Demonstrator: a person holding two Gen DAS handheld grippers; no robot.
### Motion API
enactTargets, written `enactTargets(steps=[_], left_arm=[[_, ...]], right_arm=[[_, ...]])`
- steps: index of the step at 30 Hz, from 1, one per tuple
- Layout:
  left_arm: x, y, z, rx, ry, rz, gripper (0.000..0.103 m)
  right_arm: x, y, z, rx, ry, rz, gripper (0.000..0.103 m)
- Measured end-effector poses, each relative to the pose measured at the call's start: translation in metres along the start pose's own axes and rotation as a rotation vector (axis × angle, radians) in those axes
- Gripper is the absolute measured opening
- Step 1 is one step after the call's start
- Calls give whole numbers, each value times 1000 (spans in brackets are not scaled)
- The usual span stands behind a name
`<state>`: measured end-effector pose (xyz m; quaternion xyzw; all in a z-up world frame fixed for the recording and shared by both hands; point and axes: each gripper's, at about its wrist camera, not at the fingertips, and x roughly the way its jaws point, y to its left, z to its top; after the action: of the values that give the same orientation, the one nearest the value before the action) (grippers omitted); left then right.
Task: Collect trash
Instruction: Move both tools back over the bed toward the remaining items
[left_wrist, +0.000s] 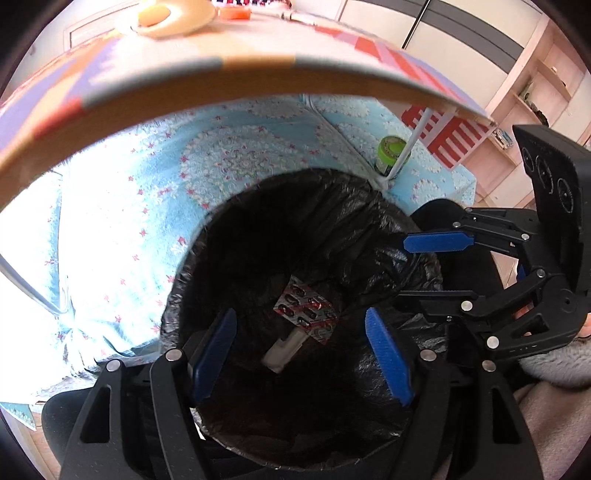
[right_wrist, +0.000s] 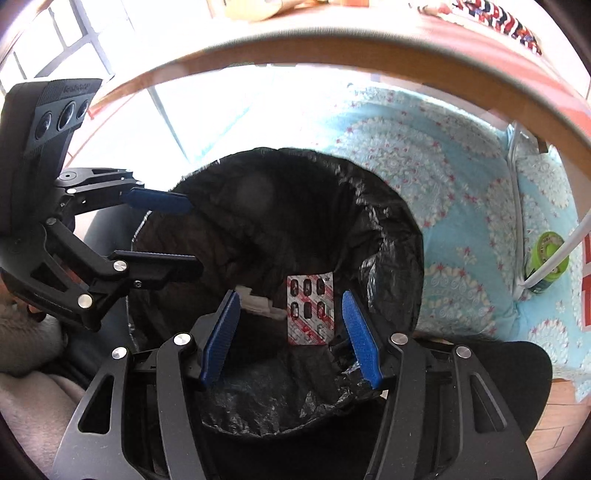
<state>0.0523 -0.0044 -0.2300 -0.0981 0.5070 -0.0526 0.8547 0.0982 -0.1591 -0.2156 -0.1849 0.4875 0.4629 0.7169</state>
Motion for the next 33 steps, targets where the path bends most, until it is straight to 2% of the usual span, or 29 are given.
enactTargets(steps=[7,9,16,22,26,33], left_arm=[[-35,-5,3,2,-85,25,70],[-47,-7,5,3,-114,35,78],[-92,-16,21,45,-216,67,80],[-119,-16,40,48,-265,93,81],[-133,-10,54,35,-306,115,89],[-142,4,83,28,-351,156,89]], right_arm=[[-25,-2,5,-1,-67,-22,57],[-35,-2,8,-4,-90,-30,57],[-71,0,21,-31,-186,-60,57],[-97,-1,40,-65,-266,-77,57],[-108,-6,58,-76,-308,-91,57],[-114,-21,92,-68,-360,-121,57]])
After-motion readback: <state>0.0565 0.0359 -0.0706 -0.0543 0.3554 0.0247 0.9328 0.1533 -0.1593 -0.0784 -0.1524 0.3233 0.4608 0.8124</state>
